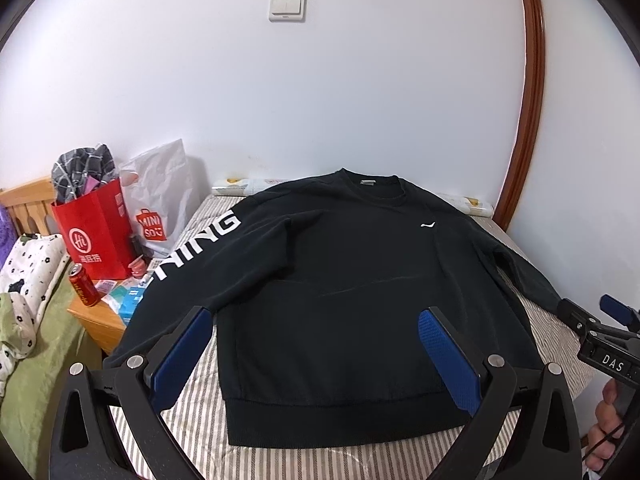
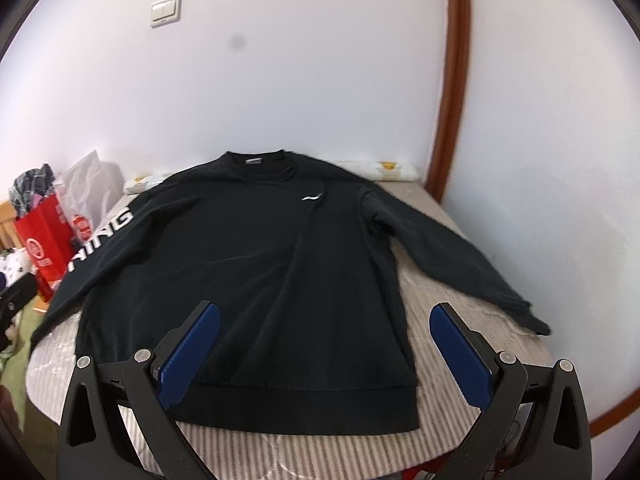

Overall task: Fold small clothes
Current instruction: 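Grasp the lettered sleeve with the left gripper and lift it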

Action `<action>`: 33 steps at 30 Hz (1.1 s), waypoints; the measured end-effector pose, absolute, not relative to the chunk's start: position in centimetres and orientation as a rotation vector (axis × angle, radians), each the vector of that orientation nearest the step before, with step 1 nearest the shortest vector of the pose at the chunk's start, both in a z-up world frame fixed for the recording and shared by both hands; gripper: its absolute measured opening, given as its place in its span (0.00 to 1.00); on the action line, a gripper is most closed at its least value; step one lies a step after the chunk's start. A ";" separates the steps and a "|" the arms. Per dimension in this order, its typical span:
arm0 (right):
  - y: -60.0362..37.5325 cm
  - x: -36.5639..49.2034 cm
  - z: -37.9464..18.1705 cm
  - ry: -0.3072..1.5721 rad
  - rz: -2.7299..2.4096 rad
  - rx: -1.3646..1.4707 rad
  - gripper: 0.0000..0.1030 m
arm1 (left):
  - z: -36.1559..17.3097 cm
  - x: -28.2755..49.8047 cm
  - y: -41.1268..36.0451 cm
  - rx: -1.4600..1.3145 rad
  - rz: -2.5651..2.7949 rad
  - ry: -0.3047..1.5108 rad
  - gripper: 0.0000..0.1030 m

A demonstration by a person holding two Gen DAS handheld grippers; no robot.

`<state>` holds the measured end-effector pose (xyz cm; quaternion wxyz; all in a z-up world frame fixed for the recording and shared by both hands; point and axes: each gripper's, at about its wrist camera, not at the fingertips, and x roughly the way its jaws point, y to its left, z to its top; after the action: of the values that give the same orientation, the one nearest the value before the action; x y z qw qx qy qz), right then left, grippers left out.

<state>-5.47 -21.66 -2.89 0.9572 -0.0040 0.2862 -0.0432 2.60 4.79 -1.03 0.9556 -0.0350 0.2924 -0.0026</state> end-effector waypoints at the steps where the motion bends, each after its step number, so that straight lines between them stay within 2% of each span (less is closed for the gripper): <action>1: -21.6 -5.2 -2.9 0.583 -0.080 -0.004 1.00 | -1.1 2.9 4.8 -0.074 -0.007 0.598 1.00; 10: -20.7 -1.0 -5.5 0.587 -0.139 -0.127 1.00 | -5.3 7.3 7.7 -0.156 0.007 0.687 1.00; 18: -21.2 3.8 -10.6 0.723 -0.118 -0.129 1.00 | -11.7 9.9 13.4 -0.376 0.065 0.816 0.99; 26: -21.2 5.9 -13.6 0.788 -0.107 -0.090 1.00 | -15.6 10.9 18.1 -0.590 0.124 0.808 0.92; 30: -20.6 6.6 -14.9 0.821 -0.104 -0.102 1.00 | -16.7 11.4 19.5 -0.673 0.117 0.793 0.83; 33: -20.2 7.1 -15.4 0.836 -0.102 -0.111 1.00 | -16.8 12.1 20.3 -0.693 0.121 0.763 0.83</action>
<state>7.07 -20.19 -15.40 0.9112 -0.0536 0.4055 -0.0496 12.08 20.33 -16.79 0.8684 -0.3313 0.3645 0.0577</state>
